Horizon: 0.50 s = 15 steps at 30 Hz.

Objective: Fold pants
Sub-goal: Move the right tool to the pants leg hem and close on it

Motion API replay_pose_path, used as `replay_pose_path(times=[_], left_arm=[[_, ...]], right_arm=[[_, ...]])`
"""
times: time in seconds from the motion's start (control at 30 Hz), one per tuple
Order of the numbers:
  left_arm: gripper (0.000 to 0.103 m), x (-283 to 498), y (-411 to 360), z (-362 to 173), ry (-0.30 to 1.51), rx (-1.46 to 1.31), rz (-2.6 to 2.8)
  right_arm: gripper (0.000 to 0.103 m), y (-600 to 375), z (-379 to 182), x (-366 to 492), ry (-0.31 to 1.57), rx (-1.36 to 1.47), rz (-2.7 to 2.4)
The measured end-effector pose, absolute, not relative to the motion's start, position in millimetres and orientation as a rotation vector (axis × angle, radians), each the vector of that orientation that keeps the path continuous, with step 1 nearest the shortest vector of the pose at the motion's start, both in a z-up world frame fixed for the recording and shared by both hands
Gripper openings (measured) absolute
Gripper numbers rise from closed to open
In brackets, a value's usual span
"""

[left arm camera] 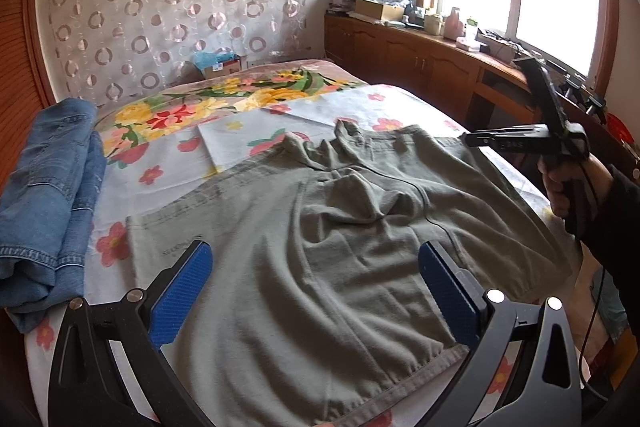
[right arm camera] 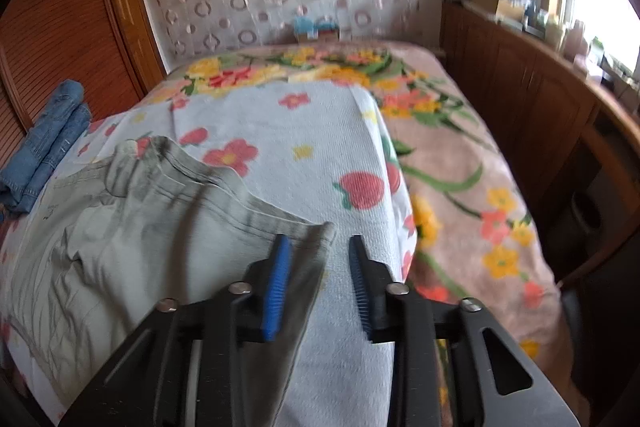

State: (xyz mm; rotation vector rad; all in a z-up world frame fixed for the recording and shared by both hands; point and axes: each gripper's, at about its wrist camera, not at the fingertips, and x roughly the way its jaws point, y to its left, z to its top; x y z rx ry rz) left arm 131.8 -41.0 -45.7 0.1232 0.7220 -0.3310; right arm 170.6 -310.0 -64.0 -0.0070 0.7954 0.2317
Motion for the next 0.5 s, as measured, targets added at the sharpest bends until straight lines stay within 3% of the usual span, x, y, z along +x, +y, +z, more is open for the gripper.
replay_pose_path(times=[0.07, 0.17, 0.5], left_arm=[[0.103, 133.5, -46.8, -51.3, 0.738, 0.134, -0.339], [0.103, 133.7, -54.3, -60.8, 0.767, 0.142, -0.354], [0.103, 131.7, -61.1, -75.9, 0.809, 0.147, -0.359]], right_arm=[[0.018, -305.8, -64.0, 176.1, 0.819, -0.006, 0.240], [0.005, -303.3, -57.0, 170.5, 0.825, 0.013, 0.258], [0.004, -321.6, -27.3, 134.9, 0.768, -0.017, 0.157]])
